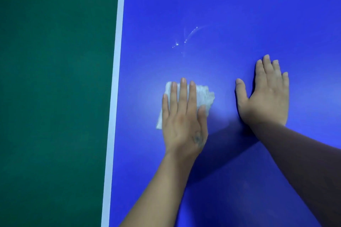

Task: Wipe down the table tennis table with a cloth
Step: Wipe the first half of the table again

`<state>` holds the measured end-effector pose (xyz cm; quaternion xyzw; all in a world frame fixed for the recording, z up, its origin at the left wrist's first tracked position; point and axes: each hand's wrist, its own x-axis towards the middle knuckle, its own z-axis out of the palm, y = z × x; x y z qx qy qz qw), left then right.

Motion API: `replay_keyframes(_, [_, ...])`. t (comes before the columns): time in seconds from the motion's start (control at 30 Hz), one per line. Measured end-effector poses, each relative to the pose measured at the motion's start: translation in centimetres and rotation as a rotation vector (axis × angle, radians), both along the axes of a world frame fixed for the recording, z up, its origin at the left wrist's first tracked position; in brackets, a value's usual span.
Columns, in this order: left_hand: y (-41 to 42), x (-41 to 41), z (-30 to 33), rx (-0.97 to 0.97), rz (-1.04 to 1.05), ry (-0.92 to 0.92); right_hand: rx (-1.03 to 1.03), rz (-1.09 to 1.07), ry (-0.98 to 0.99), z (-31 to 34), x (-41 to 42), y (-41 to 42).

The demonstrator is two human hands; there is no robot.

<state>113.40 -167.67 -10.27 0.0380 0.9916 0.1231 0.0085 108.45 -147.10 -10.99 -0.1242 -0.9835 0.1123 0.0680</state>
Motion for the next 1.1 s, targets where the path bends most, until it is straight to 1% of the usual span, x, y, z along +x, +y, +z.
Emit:
replay_keyframes(0.1, [-2.9, 1.7, 0.1, -0.031, 0.071, -0.024, 0.015, -0.001, 0.016, -0.1, 0.1, 0.0])
replay_keyframes(0.17, [-5.1, 0.6, 0.2, -0.077, 0.156, -0.024, 0.021, 0.007, 0.033, -0.2, 0.1, 0.0])
replay_keyframes(0.3, [-8.2, -5.5, -0.2, -0.103, 0.309, -0.001, 0.034, 0.006, 0.060, -0.3, 0.1, 0.1])
replay_keyframes(0.43, [-7.2, -13.3, -0.6, -0.069, 0.412, 0.003, 0.039, 0.001, 0.040, -0.4, -0.1, 0.1])
replay_keyframes(0.53, [-3.6, -16.8, -0.5, -0.038, 0.364, 0.010, 0.037, -0.003, 0.032, -0.4, -0.1, 0.1])
replay_keyframes(0.63, [0.7, -17.0, -0.5, -0.036, 0.254, 0.061, 0.026, -0.003, 0.024, -0.3, -0.2, 0.1])
replay_keyframes(0.73, [3.3, -14.0, -0.7, -0.046, 0.118, 0.117, 0.019, -0.001, 0.013, -0.2, -0.3, 0.1])
replay_keyframes(0.87, [2.7, -8.2, -0.3, -0.036, -0.011, 0.052, 0.012, 0.005, -0.006, 0.0, -0.3, 0.1])
replay_keyframes(0.93, [0.9, -5.9, -0.2, -0.026, -0.011, 0.009, 0.016, 0.004, -0.022, 0.1, -0.3, 0.1])
replay_keyframes(1.0, [-1.4, -5.2, 0.0, -0.048, 0.043, -0.010, 0.024, 0.003, -0.039, 0.2, -0.3, 0.1])
replay_keyframes(1.1, [-4.2, -8.2, 0.0, -0.086, 0.163, -0.006, 0.023, -0.001, -0.045, 0.3, -0.3, 0.1])
